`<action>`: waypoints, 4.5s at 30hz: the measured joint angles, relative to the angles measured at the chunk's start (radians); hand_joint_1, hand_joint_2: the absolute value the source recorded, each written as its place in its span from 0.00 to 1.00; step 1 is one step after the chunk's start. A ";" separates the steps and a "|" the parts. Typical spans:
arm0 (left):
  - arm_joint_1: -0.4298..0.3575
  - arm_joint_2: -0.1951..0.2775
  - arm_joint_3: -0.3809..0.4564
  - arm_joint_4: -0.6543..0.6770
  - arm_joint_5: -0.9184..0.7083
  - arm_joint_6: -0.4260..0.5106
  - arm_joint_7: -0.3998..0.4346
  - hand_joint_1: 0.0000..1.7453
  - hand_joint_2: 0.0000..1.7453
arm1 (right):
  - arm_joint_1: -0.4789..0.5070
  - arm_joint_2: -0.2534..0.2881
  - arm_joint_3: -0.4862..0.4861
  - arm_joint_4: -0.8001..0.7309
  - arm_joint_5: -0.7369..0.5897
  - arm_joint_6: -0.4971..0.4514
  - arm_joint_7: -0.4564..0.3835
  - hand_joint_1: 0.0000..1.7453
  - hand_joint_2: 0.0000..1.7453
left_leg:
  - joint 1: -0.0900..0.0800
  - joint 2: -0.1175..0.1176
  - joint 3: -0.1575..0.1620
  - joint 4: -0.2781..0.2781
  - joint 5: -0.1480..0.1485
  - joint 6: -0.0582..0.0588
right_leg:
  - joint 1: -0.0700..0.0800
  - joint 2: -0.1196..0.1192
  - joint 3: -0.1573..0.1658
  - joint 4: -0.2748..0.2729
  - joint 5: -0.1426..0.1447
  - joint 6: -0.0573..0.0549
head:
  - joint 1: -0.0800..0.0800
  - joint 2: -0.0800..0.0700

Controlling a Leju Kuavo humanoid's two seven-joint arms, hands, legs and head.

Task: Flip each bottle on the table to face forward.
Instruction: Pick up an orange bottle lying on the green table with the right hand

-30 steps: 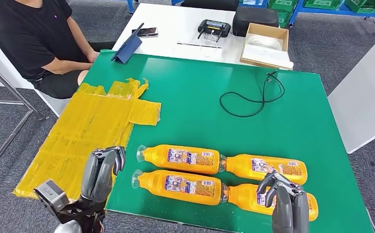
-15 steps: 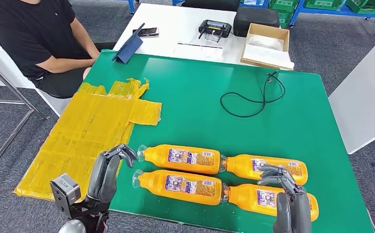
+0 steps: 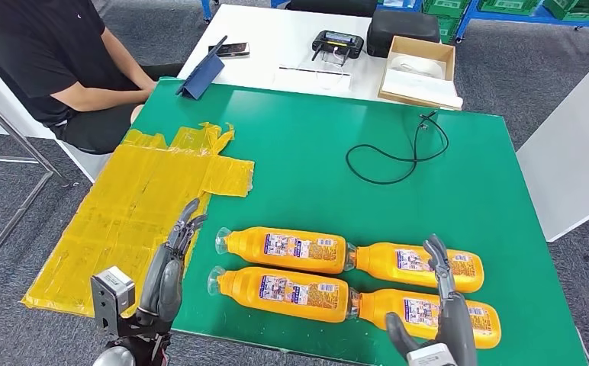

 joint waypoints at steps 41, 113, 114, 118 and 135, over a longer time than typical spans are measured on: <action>-0.193 0.082 -0.094 0.185 0.152 -0.027 0.051 0.00 0.00 | -0.436 -0.267 0.479 0.513 0.293 0.064 0.358 0.00 1.00 | 0.000 -0.001 -0.001 0.000 0.001 0.001 | 0.000 0.000 0.000 0.000 0.001 0.000 | 0.000 0.000; -0.142 -0.024 0.049 0.038 0.333 0.181 0.156 0.00 1.00 | -0.273 -0.144 0.400 0.475 -0.241 -0.119 0.099 1.00 1.00 | -0.001 0.008 0.006 0.000 -0.004 -0.002 | -0.001 0.010 0.004 0.001 -0.001 -0.001 | 0.000 0.000; -0.128 -0.024 0.044 0.041 0.380 0.126 0.162 0.00 1.00 | -0.264 -0.143 0.395 0.461 -0.238 -0.117 0.082 1.00 1.00 | -0.001 0.008 0.006 0.000 -0.004 -0.002 | -0.001 0.010 0.004 0.000 -0.001 -0.001 | 0.000 0.000; -0.083 -0.003 0.008 0.059 0.534 -0.062 0.146 0.00 1.00 | -0.234 -0.143 0.381 0.417 -0.236 -0.102 0.040 1.00 1.00 | -0.001 0.008 0.004 0.000 -0.004 -0.002 | -0.001 0.010 0.002 0.000 -0.001 -0.001 | 0.000 0.000; -0.055 0.117 -0.181 0.127 0.660 -0.226 0.082 0.00 1.00 | -0.219 -0.175 0.437 0.393 -0.218 -0.081 0.001 1.00 1.00 | -0.001 0.007 0.003 0.000 -0.004 -0.002 | -0.001 0.009 0.001 0.000 -0.001 -0.001 | 0.000 0.000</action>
